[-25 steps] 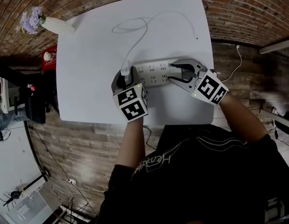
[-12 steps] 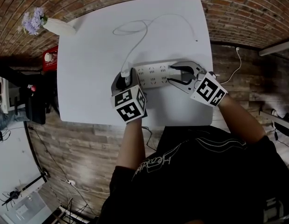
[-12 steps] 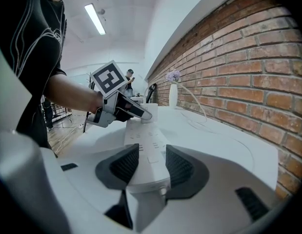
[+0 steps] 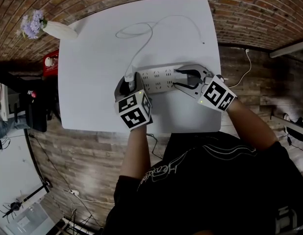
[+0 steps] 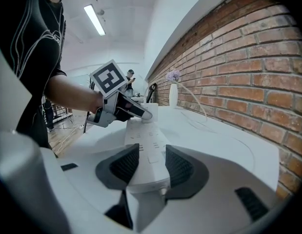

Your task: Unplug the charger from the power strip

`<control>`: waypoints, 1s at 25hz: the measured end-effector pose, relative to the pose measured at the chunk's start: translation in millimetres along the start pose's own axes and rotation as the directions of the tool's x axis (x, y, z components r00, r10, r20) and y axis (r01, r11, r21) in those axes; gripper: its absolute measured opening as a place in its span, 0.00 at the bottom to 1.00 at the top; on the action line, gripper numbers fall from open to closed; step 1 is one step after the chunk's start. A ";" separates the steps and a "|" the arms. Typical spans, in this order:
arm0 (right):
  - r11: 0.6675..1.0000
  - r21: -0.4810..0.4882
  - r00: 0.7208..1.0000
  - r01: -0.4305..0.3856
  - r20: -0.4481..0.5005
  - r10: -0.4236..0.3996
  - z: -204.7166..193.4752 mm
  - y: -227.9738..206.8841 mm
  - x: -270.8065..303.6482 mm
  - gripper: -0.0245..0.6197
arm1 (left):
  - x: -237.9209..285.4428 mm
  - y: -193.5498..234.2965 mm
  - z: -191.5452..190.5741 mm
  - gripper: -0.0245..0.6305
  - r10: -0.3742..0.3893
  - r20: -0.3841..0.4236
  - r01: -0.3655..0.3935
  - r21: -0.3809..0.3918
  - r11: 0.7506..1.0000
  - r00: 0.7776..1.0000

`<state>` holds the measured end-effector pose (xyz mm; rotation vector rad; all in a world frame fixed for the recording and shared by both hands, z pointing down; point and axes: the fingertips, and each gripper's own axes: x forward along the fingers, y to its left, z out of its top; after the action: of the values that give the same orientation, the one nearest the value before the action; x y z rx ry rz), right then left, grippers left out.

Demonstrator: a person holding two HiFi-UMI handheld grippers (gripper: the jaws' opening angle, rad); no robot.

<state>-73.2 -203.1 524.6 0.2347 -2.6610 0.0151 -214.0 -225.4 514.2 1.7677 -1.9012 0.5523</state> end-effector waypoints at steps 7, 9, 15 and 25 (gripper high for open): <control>1.000 0.003 1.000 -0.001 -0.001 0.001 0.5 -1.4 -0.1 0.27 | -1.1 2.6 -1.7 0.24 -0.040 -0.002 0.040 -0.076 0.996 0.999; 1.000 0.005 1.000 -0.003 -0.002 0.003 -0.1 -0.7 -0.1 0.27 | -2.7 1.8 -1.8 0.24 0.003 0.015 -0.003 -0.028 1.000 1.000; 1.000 0.001 1.000 -0.005 0.001 0.005 -0.1 -1.3 -0.4 0.27 | -3.4 -1.5 1.3 0.24 0.048 0.042 -0.049 0.037 0.998 0.998; 1.000 0.006 1.000 -0.006 -0.001 0.006 0.3 -2.1 0.4 0.27 | -2.3 2.8 -0.4 0.24 -0.025 0.024 0.026 -0.068 0.997 0.999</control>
<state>-73.4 -205.3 524.5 0.2285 -2.6606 0.0256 -216.6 -223.0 513.2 1.7598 -1.8881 0.4543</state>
